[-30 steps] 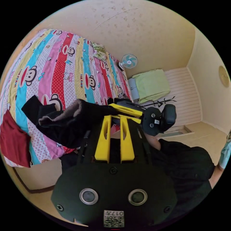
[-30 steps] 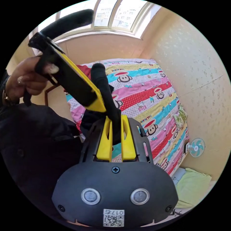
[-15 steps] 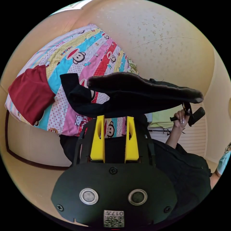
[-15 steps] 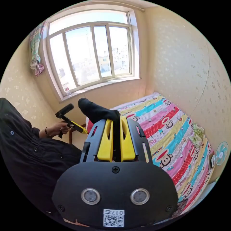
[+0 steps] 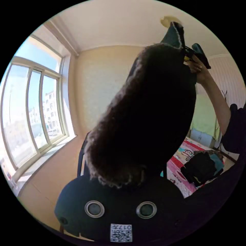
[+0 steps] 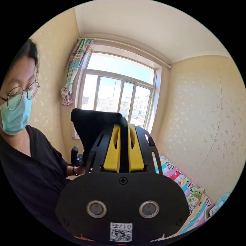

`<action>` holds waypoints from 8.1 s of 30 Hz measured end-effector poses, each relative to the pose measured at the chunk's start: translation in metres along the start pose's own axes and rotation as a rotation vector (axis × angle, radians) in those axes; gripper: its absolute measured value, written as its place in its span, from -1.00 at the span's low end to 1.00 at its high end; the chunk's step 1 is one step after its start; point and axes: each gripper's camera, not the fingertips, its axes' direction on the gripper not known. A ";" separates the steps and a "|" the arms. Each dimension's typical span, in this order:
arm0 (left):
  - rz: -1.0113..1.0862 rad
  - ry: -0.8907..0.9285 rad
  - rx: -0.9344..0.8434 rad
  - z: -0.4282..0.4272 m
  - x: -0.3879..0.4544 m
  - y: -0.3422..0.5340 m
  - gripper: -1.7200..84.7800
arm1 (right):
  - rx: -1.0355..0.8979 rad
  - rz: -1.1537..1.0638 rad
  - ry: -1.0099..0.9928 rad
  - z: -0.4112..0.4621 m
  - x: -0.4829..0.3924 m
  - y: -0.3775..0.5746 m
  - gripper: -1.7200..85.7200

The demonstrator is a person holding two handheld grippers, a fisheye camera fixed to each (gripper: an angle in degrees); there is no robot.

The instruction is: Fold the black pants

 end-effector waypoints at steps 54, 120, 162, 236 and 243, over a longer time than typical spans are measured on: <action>-0.330 0.611 -1.947 0.416 0.109 0.516 -0.68 | -1.047 1.613 -0.032 -0.286 0.425 0.644 -0.76; -1.684 0.576 -1.356 0.315 -0.611 0.431 -0.86 | -0.825 1.057 -0.028 0.236 0.851 0.409 -0.86; -2.387 0.969 -0.974 0.247 -0.744 0.314 -0.86 | -0.713 1.627 -0.206 -0.132 0.851 0.548 -0.76; -0.683 0.674 -1.408 0.503 -0.506 0.305 -0.70 | -0.620 1.542 -0.444 -0.200 0.806 0.602 -0.75; -0.807 0.724 -1.416 0.615 -0.495 0.343 -0.58 | -0.336 1.641 -0.299 -0.188 0.867 0.637 -0.65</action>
